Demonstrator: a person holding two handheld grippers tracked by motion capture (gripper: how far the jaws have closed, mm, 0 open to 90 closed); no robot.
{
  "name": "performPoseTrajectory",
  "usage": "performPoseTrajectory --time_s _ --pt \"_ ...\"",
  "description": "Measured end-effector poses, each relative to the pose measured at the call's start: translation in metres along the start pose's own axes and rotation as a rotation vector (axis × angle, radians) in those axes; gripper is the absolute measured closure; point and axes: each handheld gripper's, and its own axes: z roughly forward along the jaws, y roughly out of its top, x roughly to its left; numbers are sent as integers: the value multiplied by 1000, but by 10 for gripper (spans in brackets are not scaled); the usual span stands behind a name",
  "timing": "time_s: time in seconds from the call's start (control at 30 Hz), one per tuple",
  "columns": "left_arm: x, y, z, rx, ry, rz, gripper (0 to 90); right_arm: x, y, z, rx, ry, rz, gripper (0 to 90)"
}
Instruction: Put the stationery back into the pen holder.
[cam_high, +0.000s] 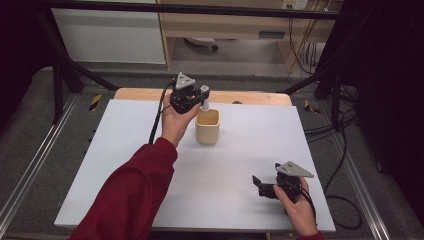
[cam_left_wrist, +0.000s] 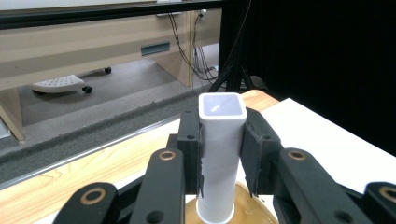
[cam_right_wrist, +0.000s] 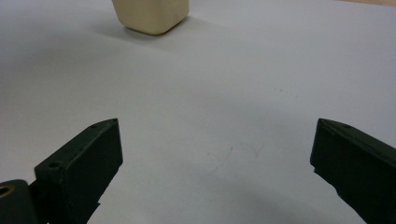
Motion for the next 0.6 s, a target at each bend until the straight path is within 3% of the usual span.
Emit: performPoseTrajectory --time_s 0.6 --pt "3 -19 6 39 7 -30 710 0 0 0 2 1 4 28"
